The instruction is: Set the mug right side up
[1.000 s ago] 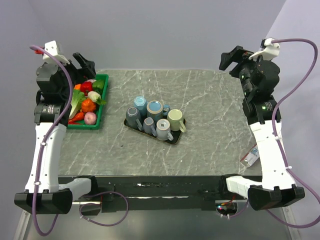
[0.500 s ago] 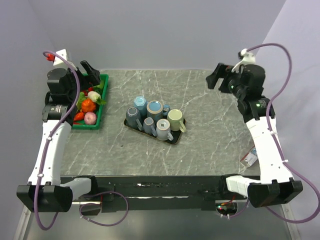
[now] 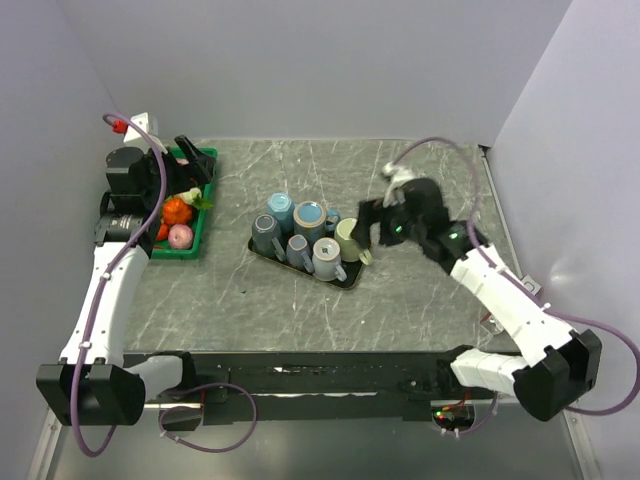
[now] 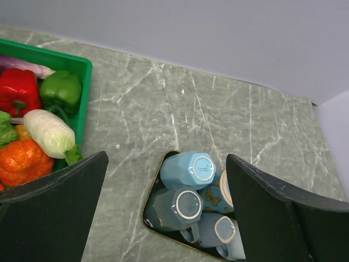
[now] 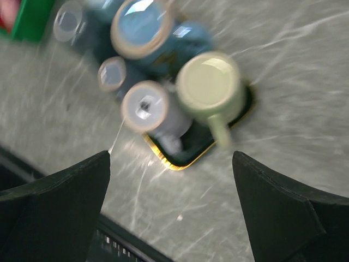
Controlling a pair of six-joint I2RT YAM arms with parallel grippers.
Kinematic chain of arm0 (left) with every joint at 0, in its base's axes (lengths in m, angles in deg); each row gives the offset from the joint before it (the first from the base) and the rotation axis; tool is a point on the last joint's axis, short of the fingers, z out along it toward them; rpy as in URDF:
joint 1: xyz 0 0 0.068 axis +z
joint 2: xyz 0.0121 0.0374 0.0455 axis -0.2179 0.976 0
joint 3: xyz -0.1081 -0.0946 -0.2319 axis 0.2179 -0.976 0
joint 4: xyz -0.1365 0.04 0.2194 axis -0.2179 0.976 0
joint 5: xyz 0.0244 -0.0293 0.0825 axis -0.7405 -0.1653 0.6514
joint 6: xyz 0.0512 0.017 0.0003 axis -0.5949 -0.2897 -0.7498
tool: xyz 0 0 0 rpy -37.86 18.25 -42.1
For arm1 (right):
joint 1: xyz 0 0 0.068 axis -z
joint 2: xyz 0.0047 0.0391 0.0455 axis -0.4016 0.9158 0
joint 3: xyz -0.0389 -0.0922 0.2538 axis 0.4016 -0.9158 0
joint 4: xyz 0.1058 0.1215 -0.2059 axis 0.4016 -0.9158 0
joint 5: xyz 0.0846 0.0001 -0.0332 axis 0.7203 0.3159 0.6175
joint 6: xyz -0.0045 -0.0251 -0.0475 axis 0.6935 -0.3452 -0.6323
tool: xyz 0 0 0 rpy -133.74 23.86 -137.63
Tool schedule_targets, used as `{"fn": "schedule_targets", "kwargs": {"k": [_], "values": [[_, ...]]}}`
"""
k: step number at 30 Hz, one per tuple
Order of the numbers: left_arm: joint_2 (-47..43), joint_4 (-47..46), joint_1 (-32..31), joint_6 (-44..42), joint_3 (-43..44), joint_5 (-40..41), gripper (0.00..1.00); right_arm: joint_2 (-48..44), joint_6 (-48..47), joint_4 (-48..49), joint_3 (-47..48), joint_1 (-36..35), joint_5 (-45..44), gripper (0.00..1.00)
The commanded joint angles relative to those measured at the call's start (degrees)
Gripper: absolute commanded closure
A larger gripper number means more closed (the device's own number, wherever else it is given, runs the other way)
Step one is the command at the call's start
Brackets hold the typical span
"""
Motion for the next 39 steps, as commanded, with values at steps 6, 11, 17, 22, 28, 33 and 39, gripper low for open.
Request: {"fn": "schedule_targets", "kwargs": {"k": [6, 11, 17, 22, 28, 33, 39], "values": [[0.1, -3.0, -1.6, 2.5, -0.1, -3.2, 0.04, 6.1, -7.1, 5.6, -7.4, -13.8, 0.5, 0.12], [0.8, -4.5, -2.2, 4.1, -1.9, -4.9, 0.04, 11.7, -8.4, 14.1, -11.0, -16.3, -4.7, 0.21], [0.8, -5.9, -2.8, 4.7, -2.2, -5.6, 0.04, 17.7, -10.3, 18.7, -10.6, -16.4, -6.9, 0.29], [0.8, -6.3, -2.7, 4.4, -2.8, -5.6, 0.04, 20.4, -11.1, 21.0, -10.7, -16.4, -9.3, 0.32], [0.6, -7.0, -2.7, 4.4, -3.1, -5.3, 0.04, 22.1, -12.6, 24.9, -11.8, -16.4, -8.3, 0.46], [0.6, -6.9, -2.7, 4.1, -3.2, -4.9, 0.04, 23.8, -12.6, 24.5, -11.1, -16.4, -9.3, 0.57], [-0.2, -7.1, -2.8, 3.9, -4.2, -4.7, 0.04, 23.1, -14.6, 25.7, -12.5, -16.4, -11.7, 0.63]]}}
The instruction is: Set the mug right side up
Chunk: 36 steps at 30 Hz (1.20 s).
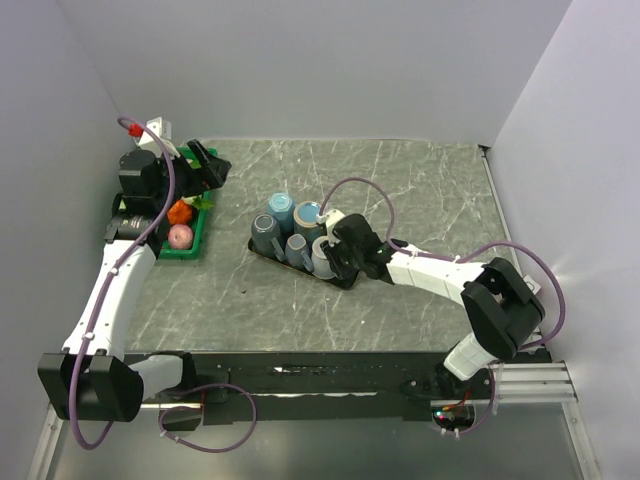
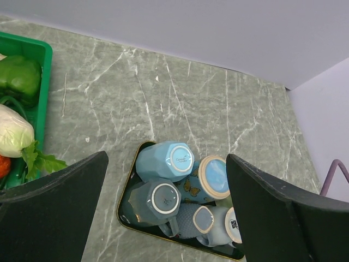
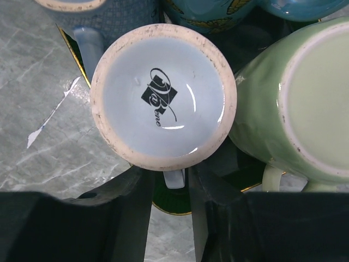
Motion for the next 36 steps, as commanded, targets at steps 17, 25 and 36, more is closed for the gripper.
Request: {"fn": "schedule_targets", "kwargs": {"k": [17, 25, 36], "values": [[-3.3, -0.1, -0.2, 0.3, -1.8, 0.0, 0.04, 1.4, -0.3, 4.6, -1.1, -0.2, -4.7, 1.00], [-4.6, 1.8, -0.3, 1.8, -1.8, -0.4, 0.04, -5.9, -0.3, 1.0, -1.4, -0.3, -2.9, 1.00], [-5.4, 12.9, -0.2, 11.4, 1.5, 10.2, 0.04, -23.7, 2.6, -11.4, 2.7, -0.8, 1.4, 1.00]]}}
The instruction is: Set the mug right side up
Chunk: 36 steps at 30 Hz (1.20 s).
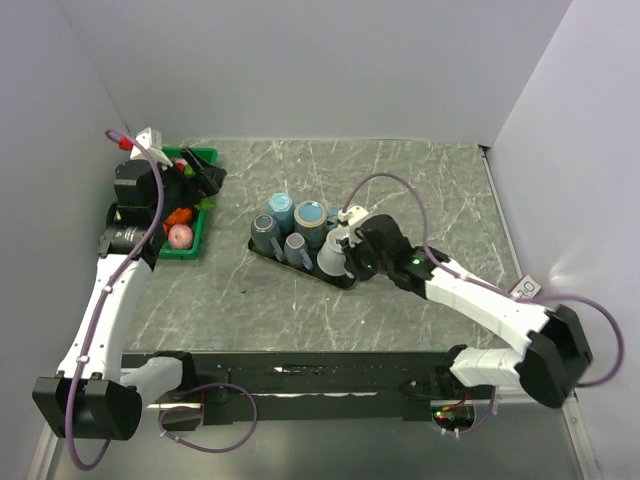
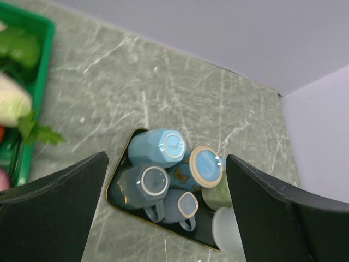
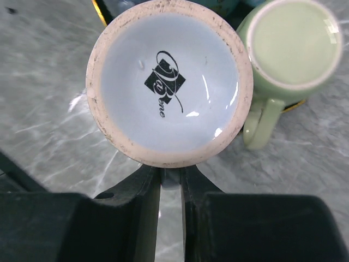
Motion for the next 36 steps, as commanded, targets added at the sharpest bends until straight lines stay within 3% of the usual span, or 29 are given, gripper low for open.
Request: {"fn": "schedule_targets", "kwargs": {"k": [1, 5, 8, 9, 16, 23, 30, 36], "values": [[0.1, 10.4, -0.2, 8.0, 4.3, 9.8, 0.04, -8.0, 0.6, -2.0, 6.1, -0.1, 0.6, 1.00], [-0.9, 7.8, -0.2, 8.6, 4.2, 3.2, 0.04, -9.4, 0.9, -2.4, 13.2, -0.2, -2.6, 1.00], [-3.1, 0.1, -0.2, 9.3, 0.9, -2.4, 0.04, -9.0, 3.6, -0.6, 17.9, 0.2, -6.3, 1.00], [-3.8, -4.0, -0.2, 9.4, 0.0, -7.6, 0.04, -8.9, 5.9, -0.1, 19.2, 0.4, -7.1, 1.00], [-4.0, -24.1, -2.4, 16.1, -6.4, -28.9, 0.04, -6.3, 14.1, 3.3, 30.7, 3.4, 0.6, 1.00], [-0.6, -28.2, -15.7, 14.7, -3.9, -27.2, 0.04, -5.4, 23.7, 7.4, 35.6, 4.9, 12.0, 1.00], [3.5, -50.3, -21.0, 26.9, -6.7, -28.1, 0.04, -5.0, 30.6, 13.0, 35.9, 4.8, 18.0, 1.00], [4.9, -53.1, -24.9, 27.7, -5.3, -24.8, 0.03, -5.1, 34.6, 16.2, 34.7, 4.9, 17.5, 1.00]]}}
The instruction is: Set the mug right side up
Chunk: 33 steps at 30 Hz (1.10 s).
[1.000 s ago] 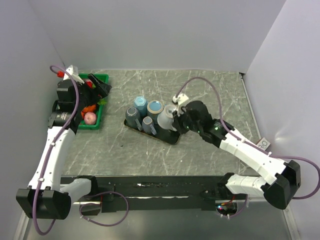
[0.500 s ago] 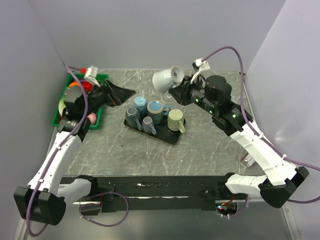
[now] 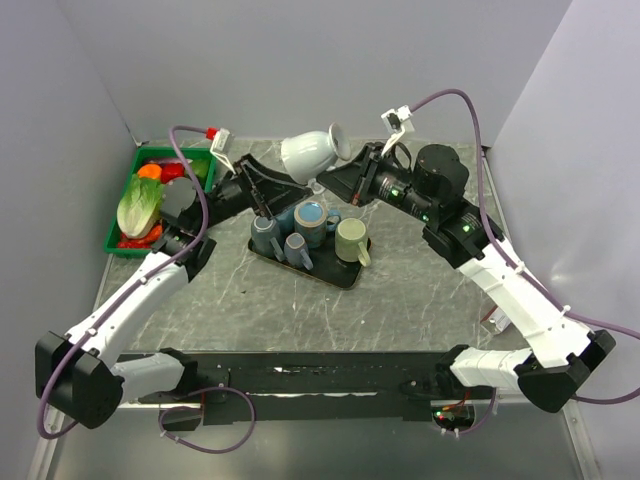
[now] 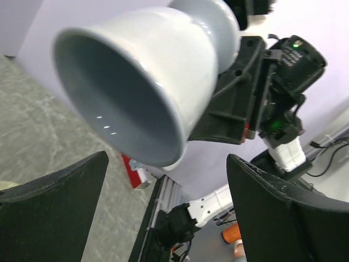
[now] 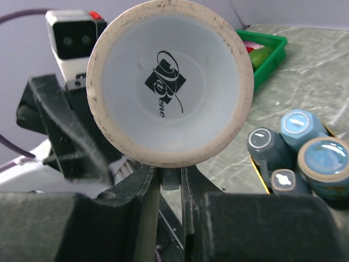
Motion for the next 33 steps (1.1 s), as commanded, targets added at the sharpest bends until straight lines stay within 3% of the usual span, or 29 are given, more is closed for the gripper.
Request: {"fn": "schedule_targets", "kwargs": {"k": [1, 4, 8, 13, 20, 27, 30, 33], "values": [[0.7, -9.2, -2.1, 3.8, 1.3, 2.2, 0.02, -1.1, 5.1, 11.3, 2.0, 0.3, 1.2, 1.00], [2.7, -15.9, -2.3, 8.9, 1.3, 0.5, 0.04, -1.3, 7.0, 12.9, 0.4, 0.3, 0.4, 1.00], [4.9, -13.7, -2.5, 10.3, 3.3, 0.1, 0.19, -1.4, 7.4, 17.1, -1.1, 0.3, -0.3, 1.00], [4.6, -13.6, -2.6, 11.3, 2.6, 2.1, 0.22, -1.5, 6.4, 21.0, -3.7, 0.3, -0.6, 1.00], [3.4, -18.2, -2.6, 15.2, 0.8, 7.2, 0.35, -2.1, 7.8, 27.1, -8.6, 0.3, 0.1, 1.00], [2.1, -17.6, -2.7, 13.9, -0.4, 9.9, 0.47, -1.9, 8.2, 26.9, -9.5, 0.2, -1.4, 1.00], [1.9, -17.8, -2.8, 13.9, -0.8, 10.5, 0.65, -2.0, 8.9, 27.1, -9.9, 0.3, -1.9, 1.00], [1.6, -18.3, -2.8, 14.0, -1.6, 11.1, 0.77, -2.1, 9.3, 26.8, -9.9, 0.2, -2.1, 1.00]]}}
